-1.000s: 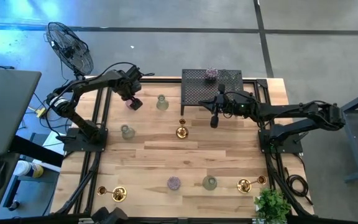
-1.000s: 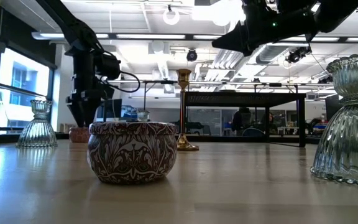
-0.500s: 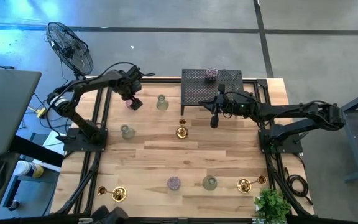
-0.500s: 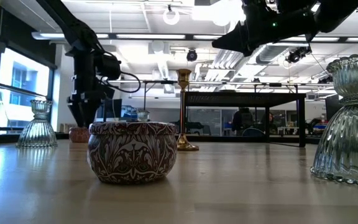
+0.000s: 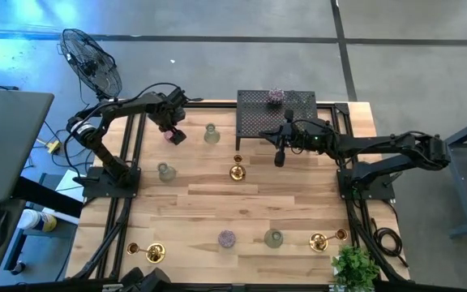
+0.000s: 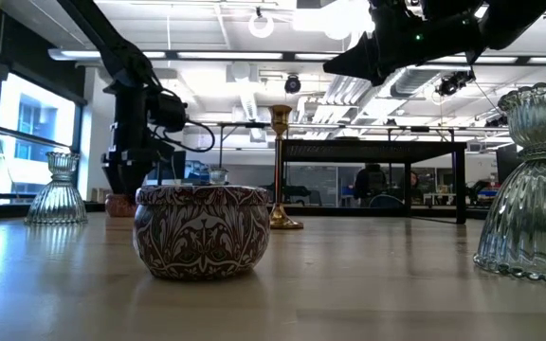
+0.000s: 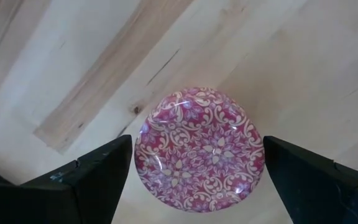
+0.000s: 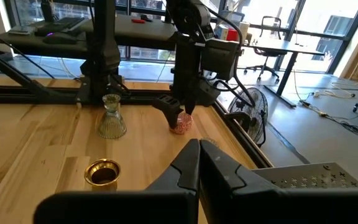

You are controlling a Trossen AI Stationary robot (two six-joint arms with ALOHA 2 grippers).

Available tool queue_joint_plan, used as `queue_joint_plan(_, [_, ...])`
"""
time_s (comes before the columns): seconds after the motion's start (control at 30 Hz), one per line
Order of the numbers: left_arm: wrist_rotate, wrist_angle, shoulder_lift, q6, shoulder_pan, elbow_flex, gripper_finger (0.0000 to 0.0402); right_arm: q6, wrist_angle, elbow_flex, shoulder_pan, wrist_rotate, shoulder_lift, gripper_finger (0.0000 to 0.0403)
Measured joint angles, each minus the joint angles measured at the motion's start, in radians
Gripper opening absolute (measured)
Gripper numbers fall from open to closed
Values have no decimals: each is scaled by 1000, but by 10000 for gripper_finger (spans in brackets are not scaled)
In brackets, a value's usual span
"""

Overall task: Pick & Place candle stick holders
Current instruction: Put the pink patterned candle on the shelf

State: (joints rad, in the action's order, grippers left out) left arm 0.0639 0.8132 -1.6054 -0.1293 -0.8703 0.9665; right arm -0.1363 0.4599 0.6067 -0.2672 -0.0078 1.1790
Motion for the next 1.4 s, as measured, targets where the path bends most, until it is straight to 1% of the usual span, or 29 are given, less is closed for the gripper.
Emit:
queue_joint_plan(0.1, [1,-6,0,-5,0,-6,340,0,0,0,0,0,0,1])
queue_joint_plan(0.27, [1,-31,2,-20,0,-44,302,0,-1,0,0,0,0,2])
queue_joint_plan(0.37, [-2,-32,2,-21,0,-45,287,0,-1,0,0,0,0,1])
queue_joint_plan(0.6, [-1,-32,2,-23,0,-43,291,0,-8,0,0,0,0,1])
queue_joint_plan(0.7, [-6,3,-3,-23,0,-19,290,0,-8,0,0,0,0,2])
queue_joint_plan(0.77, [-30,30,8,-23,1,3,289,0,-9,0,0,0,0,1])
queue_joint_plan(0.87, [-48,81,33,-31,30,35,288,0,-9,0,0,0,0,1])
queue_joint_plan(1.0, [-50,153,85,-43,116,64,288,0,-9,0,0,0,0,1])
queue_joint_plan(1.13, [-75,206,139,-6,244,77,287,0,-9,0,0,0,0,1])
queue_joint_plan(1.3, [-109,172,172,105,455,81,287,0,-9,0,0,0,0,1])
queue_joint_plan(1.4, [-115,99,171,160,576,81,287,4,-9,0,0,0,0,1])
